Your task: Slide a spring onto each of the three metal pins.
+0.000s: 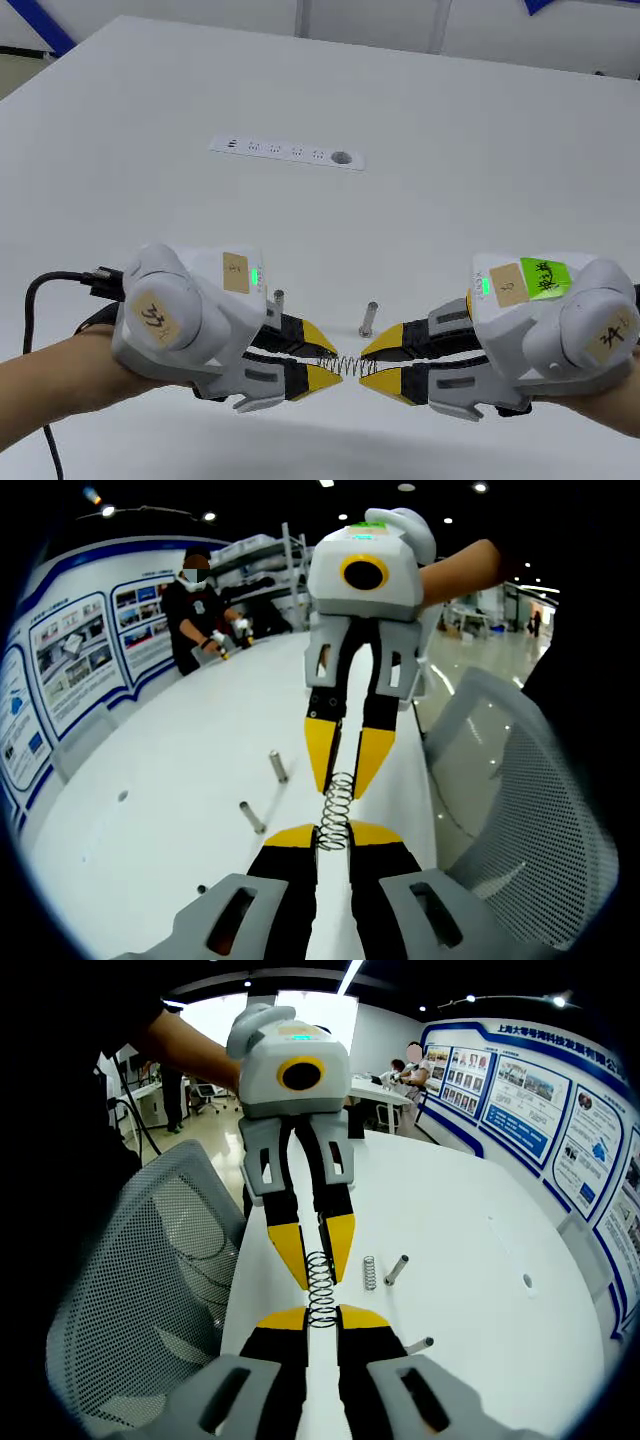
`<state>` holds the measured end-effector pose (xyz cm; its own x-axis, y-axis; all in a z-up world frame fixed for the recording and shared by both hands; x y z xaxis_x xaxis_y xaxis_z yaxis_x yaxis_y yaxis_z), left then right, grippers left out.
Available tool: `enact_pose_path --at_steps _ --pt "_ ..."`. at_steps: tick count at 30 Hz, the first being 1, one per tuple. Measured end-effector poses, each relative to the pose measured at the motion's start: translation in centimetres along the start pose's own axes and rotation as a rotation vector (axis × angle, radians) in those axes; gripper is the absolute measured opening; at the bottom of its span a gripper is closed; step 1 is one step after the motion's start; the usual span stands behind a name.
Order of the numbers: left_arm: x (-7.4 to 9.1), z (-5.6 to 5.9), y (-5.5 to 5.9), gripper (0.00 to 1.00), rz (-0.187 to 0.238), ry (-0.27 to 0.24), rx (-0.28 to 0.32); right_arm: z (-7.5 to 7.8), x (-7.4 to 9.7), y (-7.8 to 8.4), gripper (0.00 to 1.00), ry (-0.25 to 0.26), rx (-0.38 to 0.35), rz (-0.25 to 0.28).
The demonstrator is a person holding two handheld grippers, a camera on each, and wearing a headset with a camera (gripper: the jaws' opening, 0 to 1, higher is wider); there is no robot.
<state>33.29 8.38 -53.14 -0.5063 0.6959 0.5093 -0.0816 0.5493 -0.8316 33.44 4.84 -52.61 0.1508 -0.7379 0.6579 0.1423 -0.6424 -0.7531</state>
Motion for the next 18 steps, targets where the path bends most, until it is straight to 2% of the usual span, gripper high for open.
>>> enact_pose_path --at_steps 4,9,16,18 --pt "-0.07 0.11 -0.02 0.1 0.009 0.006 -0.045 -0.03 0.01 0.1 0.11 -0.001 -0.002 -0.013" --pt "0.01 0.26 0.07 0.09 0.013 0.012 -0.032 -0.05 0.06 0.1 0.12 -0.007 -0.008 -0.007" --pt "0.28 0.14 0.25 0.09 0.016 0.016 -0.011 0.49 0.13 0.45 0.16 -0.006 -0.118 0.085" --pt "0.33 0.05 0.18 0.09 0.021 0.013 -0.007 0.38 0.1 0.44 0.16 -0.021 -0.178 0.122"
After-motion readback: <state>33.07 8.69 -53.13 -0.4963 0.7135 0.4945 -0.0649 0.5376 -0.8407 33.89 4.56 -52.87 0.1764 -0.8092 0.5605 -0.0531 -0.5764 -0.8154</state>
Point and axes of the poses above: the centre of the closed fingertips' face, and the gripper's own axes: x roughly backward along the fingers, z roughly to its right, y roughly out of its underside, the point moved 2 cm from there along x, roughly backward along the fingers, and after that the axes turned 12 degrees about -y, right-handed, at the moved point
